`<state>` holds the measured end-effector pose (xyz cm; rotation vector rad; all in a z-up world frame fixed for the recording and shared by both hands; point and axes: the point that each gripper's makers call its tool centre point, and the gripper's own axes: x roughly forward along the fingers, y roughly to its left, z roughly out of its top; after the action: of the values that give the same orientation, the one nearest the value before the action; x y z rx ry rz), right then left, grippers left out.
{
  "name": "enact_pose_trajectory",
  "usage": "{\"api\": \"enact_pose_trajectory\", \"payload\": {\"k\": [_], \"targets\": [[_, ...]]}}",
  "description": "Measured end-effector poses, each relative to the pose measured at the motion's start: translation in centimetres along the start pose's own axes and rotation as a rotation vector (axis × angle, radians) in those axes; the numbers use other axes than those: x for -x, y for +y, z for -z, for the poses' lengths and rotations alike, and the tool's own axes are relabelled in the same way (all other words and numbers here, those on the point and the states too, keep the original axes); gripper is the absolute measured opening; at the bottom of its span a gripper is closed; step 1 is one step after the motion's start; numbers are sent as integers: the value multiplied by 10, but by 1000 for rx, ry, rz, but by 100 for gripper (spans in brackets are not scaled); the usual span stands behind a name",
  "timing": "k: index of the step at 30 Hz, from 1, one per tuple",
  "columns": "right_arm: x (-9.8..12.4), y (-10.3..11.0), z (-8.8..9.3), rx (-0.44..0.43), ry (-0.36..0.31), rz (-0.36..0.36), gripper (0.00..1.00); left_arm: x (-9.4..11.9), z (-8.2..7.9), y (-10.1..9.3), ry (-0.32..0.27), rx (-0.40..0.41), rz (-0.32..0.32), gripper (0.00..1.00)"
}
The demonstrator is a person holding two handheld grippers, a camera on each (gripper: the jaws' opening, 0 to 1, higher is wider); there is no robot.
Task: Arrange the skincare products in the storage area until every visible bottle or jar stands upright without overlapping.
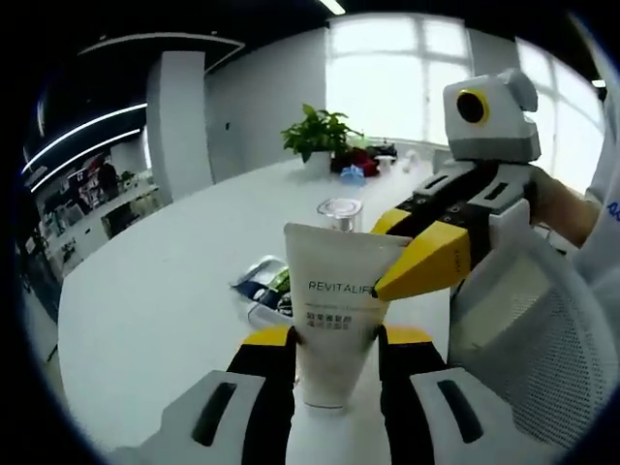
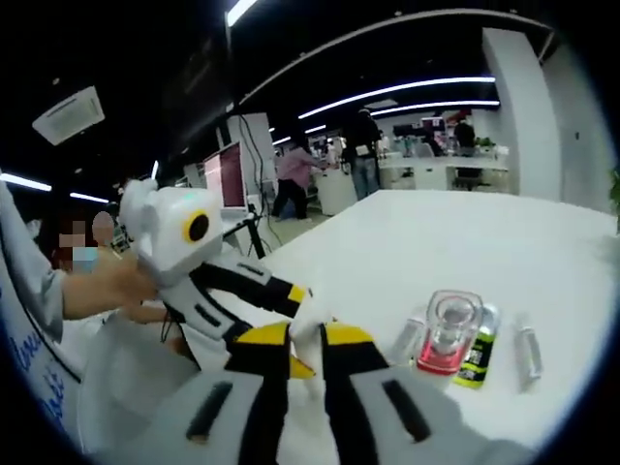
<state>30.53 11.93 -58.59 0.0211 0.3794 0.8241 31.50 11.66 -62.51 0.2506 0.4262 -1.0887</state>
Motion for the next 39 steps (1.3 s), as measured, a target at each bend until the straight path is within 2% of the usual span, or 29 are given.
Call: {"api": "enact_pose_trajectory", "payload": {"k": [8, 17, 19, 21, 25, 29, 31, 34, 39], "targets": [[4, -3, -3, 54, -8, 13, 10, -5, -3, 1, -13, 47, -48, 30], [6, -3, 0, 88, -7, -20, 9, -7, 1, -3, -9, 64, -45, 30], [7, -3, 1, 91, -11, -28, 8, -7, 1, -4, -8, 44, -34, 30], [9, -7, 0, 105, -11, -30, 7, -4, 4, -4, 10, -24, -18, 28], [9, -6, 0, 117, -7, -63, 6, -4, 8, -4, 17, -18, 10, 26], [9, -2, 0, 153, 4, -110, 6, -7, 24, -3, 72, -55, 40, 27], [9, 5, 2, 184, 8, -175, 6, -10, 30, -7, 83, -57, 89, 27], [9, 7, 3, 214, 13, -210, 6, -19, 40, -8, 110, -80, 126, 28], [11, 12, 4, 253, 30, -243, 6, -26, 43, -17, 126, -124, 167, 24]]}}
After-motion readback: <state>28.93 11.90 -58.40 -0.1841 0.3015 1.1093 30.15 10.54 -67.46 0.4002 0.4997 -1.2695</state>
